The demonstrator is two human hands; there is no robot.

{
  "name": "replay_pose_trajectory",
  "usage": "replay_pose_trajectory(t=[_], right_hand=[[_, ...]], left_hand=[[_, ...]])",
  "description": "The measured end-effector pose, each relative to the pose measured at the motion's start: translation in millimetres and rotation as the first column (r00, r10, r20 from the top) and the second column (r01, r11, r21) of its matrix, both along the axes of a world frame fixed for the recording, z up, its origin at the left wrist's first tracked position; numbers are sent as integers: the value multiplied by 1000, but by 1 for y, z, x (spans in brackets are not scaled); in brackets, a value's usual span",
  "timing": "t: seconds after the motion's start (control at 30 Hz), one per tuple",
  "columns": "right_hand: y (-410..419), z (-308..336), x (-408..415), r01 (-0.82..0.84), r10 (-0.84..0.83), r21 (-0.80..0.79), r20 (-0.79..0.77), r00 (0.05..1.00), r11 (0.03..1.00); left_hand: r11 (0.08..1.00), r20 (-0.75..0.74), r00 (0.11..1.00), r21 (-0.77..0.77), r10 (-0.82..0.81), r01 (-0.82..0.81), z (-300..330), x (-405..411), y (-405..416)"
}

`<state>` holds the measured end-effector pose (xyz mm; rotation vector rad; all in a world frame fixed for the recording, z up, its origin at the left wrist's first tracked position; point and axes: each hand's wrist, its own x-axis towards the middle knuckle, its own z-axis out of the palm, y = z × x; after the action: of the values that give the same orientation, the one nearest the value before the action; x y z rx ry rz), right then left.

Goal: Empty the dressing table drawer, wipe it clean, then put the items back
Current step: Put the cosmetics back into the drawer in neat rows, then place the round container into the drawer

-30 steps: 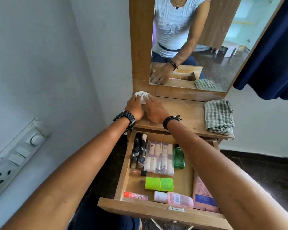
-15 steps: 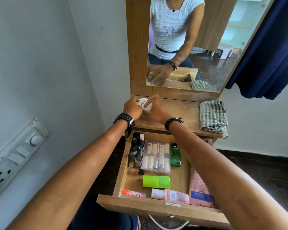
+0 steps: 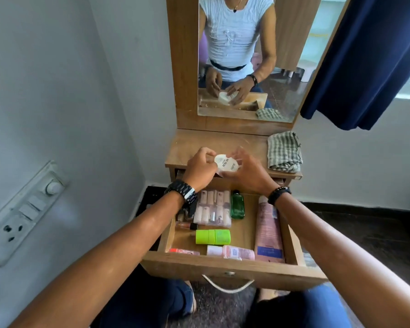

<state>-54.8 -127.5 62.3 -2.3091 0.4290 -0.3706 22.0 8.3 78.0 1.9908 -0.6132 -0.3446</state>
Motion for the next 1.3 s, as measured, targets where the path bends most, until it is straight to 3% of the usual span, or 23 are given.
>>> replay_pose_trajectory(t=[0.23, 0.37, 0.53, 0.83, 1.0, 1.13, 1.23, 1.3], right_hand=[[10, -20, -81, -39, 44, 56, -90, 995, 998], [14, -45, -99, -73, 14, -189, -293, 956, 979], [21, -69, -103, -207, 41, -331, -446, 894, 921], [27, -78, -90, -296, 46, -404, -525, 850, 866], [16, -75, -94, -278, 66, -346, -514, 855, 896], [25, -48, -116, -116, 49, -234, -272, 961, 965], [49, -36, -148, -219, 200, -94, -173, 964, 971], [54, -47, -163, -302, 262, -208, -198, 944, 930]], left_hand=[[970, -55, 969, -36, -241, 239, -25, -58, 39], [970, 153, 964, 151, -215, 193, -52, -75, 65], [944, 453, 862, 319, -227, 81, -73, -87, 84], [950, 672, 716, 309, -190, -38, -87, -89, 85], [951, 734, 657, 297, -174, -80, -86, -88, 85], [953, 744, 653, 283, -145, -111, -88, -84, 82], [951, 757, 643, 272, -118, -145, -90, -77, 77], [959, 774, 625, 245, -104, -144, -91, -71, 72]])
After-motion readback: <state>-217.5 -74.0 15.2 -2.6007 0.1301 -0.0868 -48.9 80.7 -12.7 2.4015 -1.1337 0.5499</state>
